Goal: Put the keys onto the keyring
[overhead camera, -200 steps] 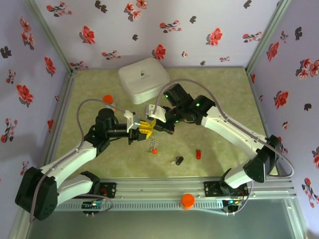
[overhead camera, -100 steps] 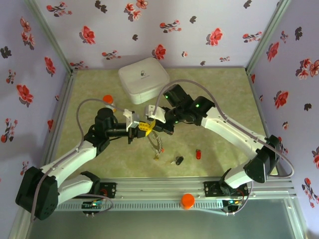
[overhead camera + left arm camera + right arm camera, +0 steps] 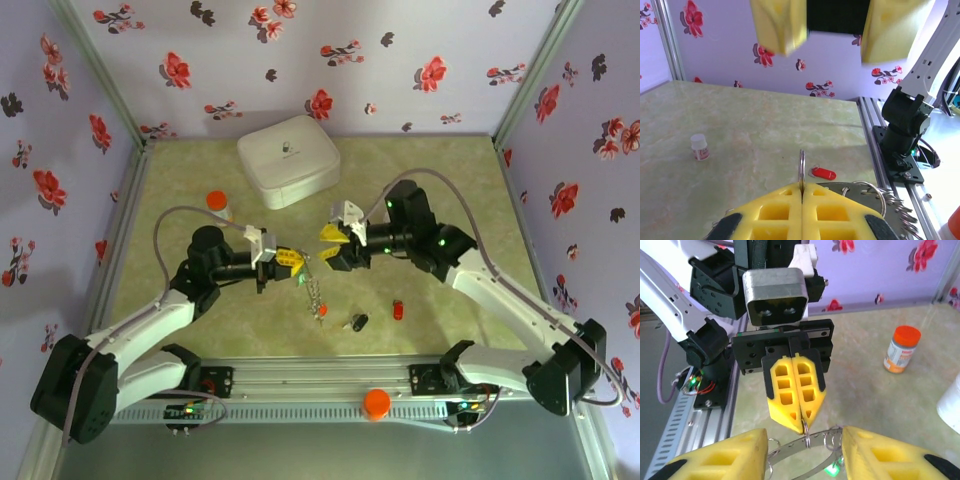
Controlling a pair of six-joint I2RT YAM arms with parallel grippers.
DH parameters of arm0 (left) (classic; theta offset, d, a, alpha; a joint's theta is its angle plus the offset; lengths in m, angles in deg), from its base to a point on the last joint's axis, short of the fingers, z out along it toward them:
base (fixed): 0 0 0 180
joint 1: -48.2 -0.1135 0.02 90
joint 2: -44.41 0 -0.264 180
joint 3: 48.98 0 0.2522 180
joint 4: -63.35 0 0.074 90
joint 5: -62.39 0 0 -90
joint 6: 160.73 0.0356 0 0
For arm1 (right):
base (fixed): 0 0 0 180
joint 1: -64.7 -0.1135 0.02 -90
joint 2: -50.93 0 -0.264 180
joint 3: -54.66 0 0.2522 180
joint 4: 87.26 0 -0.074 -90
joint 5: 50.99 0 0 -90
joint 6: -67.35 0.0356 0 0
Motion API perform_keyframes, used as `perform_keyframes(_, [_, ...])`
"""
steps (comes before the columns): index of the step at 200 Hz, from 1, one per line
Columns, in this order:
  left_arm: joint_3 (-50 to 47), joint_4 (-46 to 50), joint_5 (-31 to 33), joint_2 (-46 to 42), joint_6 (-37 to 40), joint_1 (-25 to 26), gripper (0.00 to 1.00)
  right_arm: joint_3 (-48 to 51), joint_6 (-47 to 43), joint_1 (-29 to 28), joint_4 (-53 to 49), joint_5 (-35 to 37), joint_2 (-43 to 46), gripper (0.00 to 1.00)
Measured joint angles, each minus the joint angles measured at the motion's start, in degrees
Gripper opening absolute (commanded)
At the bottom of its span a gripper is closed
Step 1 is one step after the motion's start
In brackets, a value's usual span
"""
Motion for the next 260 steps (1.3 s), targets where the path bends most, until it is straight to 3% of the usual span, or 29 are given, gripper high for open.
perform_keyframes(41, [-0.52,-5.40,-0.02,0.17,-3.06,0.00,0.00,13.57,8.90,-0.13,19.02,-0.26,-0.94,0.39])
perform_keyframes(106, [-1.88,-10.71,-0.04,0.61,-6.16,0.00,0.00,15.69,17.84,-0.15,35.47,-2.29,-1.99,0.34])
perform_keyframes(170, [-2.23,-14.32,-0.07,0.76,-7.93,0.00,0.00,16.39,21.31,-0.87,40.33,-3.72,-4.57,0.25])
perform_keyframes(215, [-2.67,-15.82,-0.02,1.03,-9.07,-0.04,0.00,16.39,21.90,-1.55,41.13,-4.79,-5.27,0.00])
perform_keyframes(231, [-2.69,-16.09,0.02,1.05,-9.31,-0.13,0.00,16.39,21.77,-1.53,41.24,-5.05,-5.27,0.00])
perform_keyframes(244, [-2.73,-16.15,0.48,1.03,-9.22,-0.13,0.36,16.37,21.59,-1.53,41.05,-5.14,-5.25,0.00])
perform_keyframes(260, [-2.73,-15.37,2.21,0.70,-9.09,-0.11,0.45,15.72,20.22,-1.55,37.64,-5.11,-5.14,0.00])
